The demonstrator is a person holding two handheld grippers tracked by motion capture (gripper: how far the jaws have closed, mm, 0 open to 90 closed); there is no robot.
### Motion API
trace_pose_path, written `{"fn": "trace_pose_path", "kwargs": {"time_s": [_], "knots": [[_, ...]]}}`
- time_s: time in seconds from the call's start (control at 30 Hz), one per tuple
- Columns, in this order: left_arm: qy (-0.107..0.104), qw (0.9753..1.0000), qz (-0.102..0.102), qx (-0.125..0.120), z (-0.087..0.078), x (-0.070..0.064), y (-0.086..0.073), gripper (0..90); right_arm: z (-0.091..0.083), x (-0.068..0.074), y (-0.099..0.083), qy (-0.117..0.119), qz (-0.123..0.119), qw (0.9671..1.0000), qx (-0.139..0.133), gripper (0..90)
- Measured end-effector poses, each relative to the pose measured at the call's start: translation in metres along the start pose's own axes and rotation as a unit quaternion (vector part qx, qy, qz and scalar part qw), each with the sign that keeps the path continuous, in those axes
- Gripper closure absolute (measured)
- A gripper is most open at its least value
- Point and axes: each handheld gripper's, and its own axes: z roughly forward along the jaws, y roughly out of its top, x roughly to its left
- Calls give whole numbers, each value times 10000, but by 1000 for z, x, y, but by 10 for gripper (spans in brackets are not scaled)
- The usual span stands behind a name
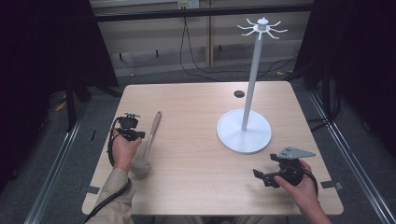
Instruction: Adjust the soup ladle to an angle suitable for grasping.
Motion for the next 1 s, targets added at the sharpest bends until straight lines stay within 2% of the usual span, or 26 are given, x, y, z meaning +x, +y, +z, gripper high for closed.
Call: {"fn": "trace_pose_path", "kwargs": {"time_s": [0.1,0.13,0.37,0.47,0.57,0.63,0.87,0.93,1.0], "knots": [[-4,10000,-50,-20,7,-1,3,900,0,0,0,-2,-5,10000,-12,39],[74,10000,-60,-29,10,0,6,900,-1,-1,0,-14,-34,10000,-29,39],[123,9999,-42,48,19,2,11,900,-2,0,1,-2,-23,10000,-76,39],[45,9998,-68,206,26,3,10,900,-2,0,0,-5,14,10000,-65,39],[2,9997,-122,190,29,4,9,900,-2,0,0,22,55,9999,-81,39],[-52,9998,-46,195,31,5,9,900,-2,0,1,38,49,9999,-87,39],[-170,9996,24,242,36,5,10,900,-3,0,1,28,67,9999,-122,39],[-104,9996,84,252,36,2,11,900,-3,0,1,28,72,9999,-116,39],[-141,9996,65,241,36,1,12,900,-3,1,1,35,67,9999,-116,39]]}}
